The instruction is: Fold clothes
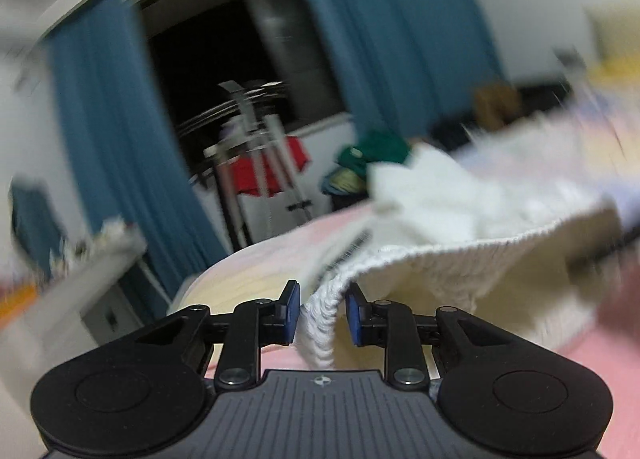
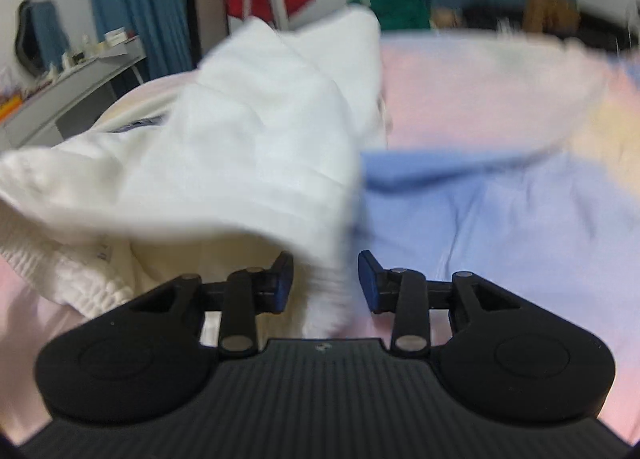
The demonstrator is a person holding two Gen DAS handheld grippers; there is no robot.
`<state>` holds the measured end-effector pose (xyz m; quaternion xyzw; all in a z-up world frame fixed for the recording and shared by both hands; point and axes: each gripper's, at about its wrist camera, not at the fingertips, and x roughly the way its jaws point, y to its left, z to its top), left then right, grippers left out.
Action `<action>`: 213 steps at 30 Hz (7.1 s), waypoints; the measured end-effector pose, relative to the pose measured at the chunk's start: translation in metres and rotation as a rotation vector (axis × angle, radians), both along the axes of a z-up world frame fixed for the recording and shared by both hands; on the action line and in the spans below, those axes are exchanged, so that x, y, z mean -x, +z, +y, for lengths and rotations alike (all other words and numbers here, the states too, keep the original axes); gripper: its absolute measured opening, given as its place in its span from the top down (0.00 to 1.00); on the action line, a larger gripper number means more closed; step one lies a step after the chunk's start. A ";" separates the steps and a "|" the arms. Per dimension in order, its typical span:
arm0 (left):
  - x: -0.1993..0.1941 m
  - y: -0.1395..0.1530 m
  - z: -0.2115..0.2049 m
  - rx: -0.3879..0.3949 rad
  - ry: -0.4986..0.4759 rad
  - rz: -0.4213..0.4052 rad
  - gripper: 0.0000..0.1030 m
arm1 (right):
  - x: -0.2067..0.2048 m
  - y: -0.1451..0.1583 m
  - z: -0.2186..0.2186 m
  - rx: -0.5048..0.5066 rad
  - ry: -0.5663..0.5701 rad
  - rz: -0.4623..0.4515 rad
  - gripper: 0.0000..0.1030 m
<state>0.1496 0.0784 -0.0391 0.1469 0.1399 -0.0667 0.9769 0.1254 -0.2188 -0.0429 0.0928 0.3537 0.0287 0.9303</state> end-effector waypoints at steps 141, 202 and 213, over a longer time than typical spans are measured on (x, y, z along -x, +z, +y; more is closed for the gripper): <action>0.092 -0.015 -0.052 0.389 0.053 0.177 0.15 | 0.040 0.068 0.011 -0.192 0.189 -0.364 0.10; 0.042 -0.041 0.009 0.529 0.324 0.196 0.00 | -0.167 -0.013 0.053 0.010 0.169 -0.158 0.45; 0.045 -0.044 -0.008 0.489 0.282 0.191 0.00 | -0.171 -0.015 0.070 0.208 0.291 -0.114 0.40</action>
